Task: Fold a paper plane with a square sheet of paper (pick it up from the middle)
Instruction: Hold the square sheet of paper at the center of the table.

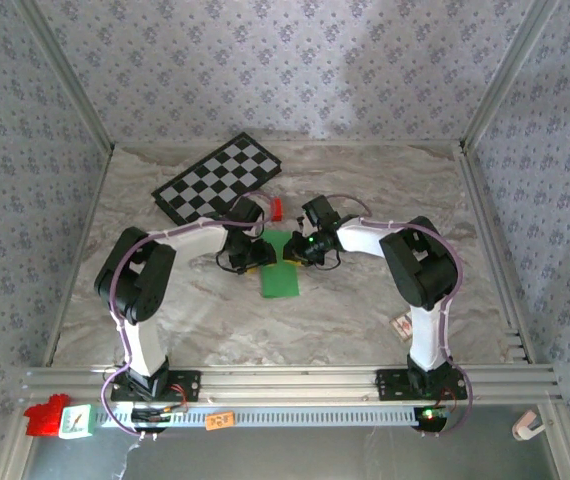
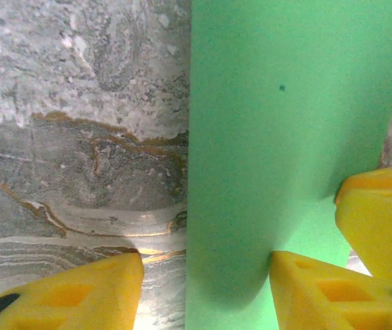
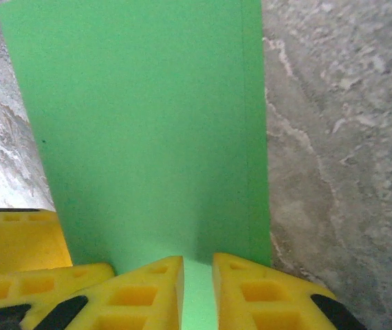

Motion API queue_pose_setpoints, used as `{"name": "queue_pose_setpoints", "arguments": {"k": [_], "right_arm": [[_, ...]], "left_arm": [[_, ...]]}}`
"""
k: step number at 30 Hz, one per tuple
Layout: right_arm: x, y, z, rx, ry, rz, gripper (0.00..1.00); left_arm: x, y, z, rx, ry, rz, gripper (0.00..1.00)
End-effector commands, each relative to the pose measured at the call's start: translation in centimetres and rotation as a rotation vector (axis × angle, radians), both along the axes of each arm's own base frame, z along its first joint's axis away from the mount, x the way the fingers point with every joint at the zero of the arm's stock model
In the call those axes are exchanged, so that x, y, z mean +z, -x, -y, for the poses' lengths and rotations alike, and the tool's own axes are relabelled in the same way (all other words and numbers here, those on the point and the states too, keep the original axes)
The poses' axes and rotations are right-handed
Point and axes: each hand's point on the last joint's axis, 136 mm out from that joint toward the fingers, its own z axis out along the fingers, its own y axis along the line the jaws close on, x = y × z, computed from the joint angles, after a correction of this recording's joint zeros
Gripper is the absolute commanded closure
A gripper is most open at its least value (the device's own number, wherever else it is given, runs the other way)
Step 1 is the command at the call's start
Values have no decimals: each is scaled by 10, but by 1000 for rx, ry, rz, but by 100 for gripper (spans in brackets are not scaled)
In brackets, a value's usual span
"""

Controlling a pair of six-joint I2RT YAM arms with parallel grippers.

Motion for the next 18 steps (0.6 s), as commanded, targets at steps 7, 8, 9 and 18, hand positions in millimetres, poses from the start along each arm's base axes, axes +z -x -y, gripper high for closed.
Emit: {"name": "queue_pose_setpoints", "arguments": {"k": [7,8,9,18], "right_arm": [[46,-14,7,-73,-102,54,70],[49,-16,14,-90,-96,65,69],[49,-16,20,-102,-85,75,68],[38,-17,55,-156,-15,83,63]], "left_arm": [[-42,29,-24,28,-174,-141,48],[-44,29,-24,31,-177,-144,48],[-45,30,-24,33,-182,-151,48],[-58,36,-23,19,-217,-185,47]]}}
